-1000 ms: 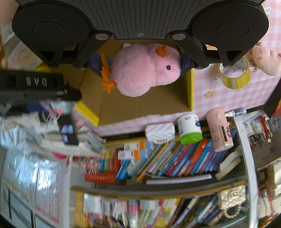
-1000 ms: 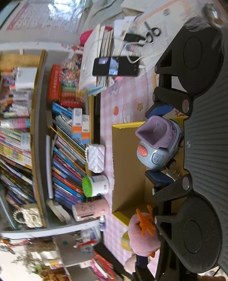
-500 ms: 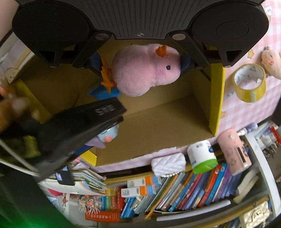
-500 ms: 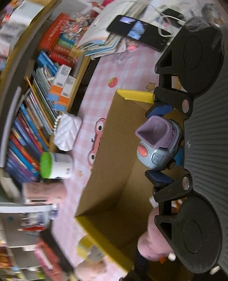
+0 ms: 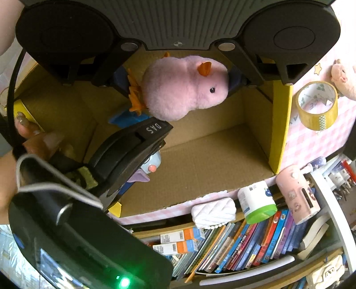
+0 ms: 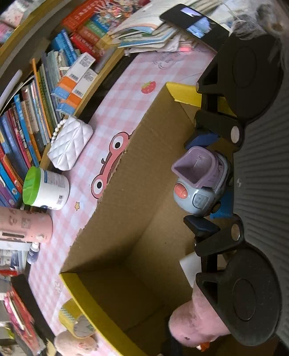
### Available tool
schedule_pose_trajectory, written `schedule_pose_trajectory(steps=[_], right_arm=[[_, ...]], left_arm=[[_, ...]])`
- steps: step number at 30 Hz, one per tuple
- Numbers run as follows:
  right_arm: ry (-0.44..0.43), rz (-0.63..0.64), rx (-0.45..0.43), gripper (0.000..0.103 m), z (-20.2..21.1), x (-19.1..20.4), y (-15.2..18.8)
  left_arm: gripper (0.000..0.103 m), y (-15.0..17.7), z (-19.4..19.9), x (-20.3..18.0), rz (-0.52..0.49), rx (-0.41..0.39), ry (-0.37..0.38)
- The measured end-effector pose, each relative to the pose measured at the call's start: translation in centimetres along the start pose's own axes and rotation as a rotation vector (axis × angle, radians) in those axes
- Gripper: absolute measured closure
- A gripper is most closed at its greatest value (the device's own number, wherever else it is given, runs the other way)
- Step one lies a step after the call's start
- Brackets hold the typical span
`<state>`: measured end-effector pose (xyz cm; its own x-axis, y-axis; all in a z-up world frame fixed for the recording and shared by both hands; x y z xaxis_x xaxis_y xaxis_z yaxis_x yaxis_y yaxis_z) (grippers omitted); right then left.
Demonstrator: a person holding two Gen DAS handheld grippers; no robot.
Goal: Organize objects
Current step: 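Open both grippers to drop the toy car and pink chick into the box, then withdraw both tools from the box toward the pink pig and tape roll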
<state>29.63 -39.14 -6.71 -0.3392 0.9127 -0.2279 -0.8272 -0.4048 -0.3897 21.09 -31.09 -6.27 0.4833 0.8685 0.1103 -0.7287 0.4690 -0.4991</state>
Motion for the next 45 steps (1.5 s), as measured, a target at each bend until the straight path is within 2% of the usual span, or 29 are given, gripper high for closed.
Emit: schedule_pose_trajectory(steps=[3,13,15,21,24,30,37,41,45], right_arm=[[0.001,0.015,-0.005,0.041,-0.2,0.3,0.0],[-0.042,-0.015,-0.002,0.039,-0.1,0.7,-0.1],[-0.051,-0.034,-0.024,0.035,0.8,0.7,0.0],[-0.082,-0.112,-0.119,0.034,4.4,0.0,0.5],[-0.095,-0.179,-0.193,0.027,7.0,-0.6,0.9],[-0.073,-0.288,-0.313,0.025,11.6,-1.0,2.7],[0.012,-0.433,-0.414,0.025,16.3,0.0,6.3],[0.036,-0.529,-0.441,0.025,17.8,1.5,8.4],[0.056,-0.596,-0.43,0.025,18.3,4.2,9.8]], left_arm=[[0.015,0.2,0.4,0.1,0.019,-0.016,-0.022],[0.009,0.5,1.9,0.8,0.063,-0.061,-0.014],[0.009,0.5,2.5,1.0,0.074,-0.075,-0.012],[0.008,0.4,4.9,1.4,0.098,-0.141,-0.007],[0.007,0.5,6.3,1.8,0.113,-0.181,-0.01],[0.005,1.8,9.1,2.9,0.136,-0.25,-0.023],[0.005,4.8,11.6,5.1,0.173,-0.3,-0.011],[0.005,6.8,12.5,6.8,0.198,-0.312,-0.011],[0.005,9.1,13.1,8.7,0.224,-0.31,-0.015]])
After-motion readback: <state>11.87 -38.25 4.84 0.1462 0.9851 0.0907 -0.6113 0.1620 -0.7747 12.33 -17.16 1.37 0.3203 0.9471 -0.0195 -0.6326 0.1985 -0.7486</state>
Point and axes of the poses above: each gripper's, at about its wrist camera, not at the fingertips, and z roughly against the way its jaws point, x to its left, y to its underside, the point moved 6 cm from there along -z, roughly the way its jaws point, and after that the axes turned 8 degrees about x, right-handed, at the moved point
